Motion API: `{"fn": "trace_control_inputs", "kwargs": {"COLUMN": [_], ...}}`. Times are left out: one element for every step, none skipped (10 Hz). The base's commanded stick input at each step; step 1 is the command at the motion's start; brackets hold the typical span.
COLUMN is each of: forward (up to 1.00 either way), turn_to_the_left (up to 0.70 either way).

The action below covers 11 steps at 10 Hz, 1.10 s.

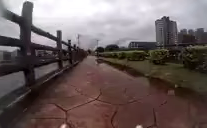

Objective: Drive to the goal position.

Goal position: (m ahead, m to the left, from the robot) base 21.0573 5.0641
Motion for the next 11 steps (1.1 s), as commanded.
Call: {"fn": "trace_control_inputs", "kwargs": {"forward": [0.85,0.85,0.85,0.85,0.85,0.85,0.85,0.85,0.85,0.85,0.85], "turn_to_the_left": [0.01,0.01,0.01,0.01,0.01,0.01,0.01,0.01,0.01,0.01,0.01]}}
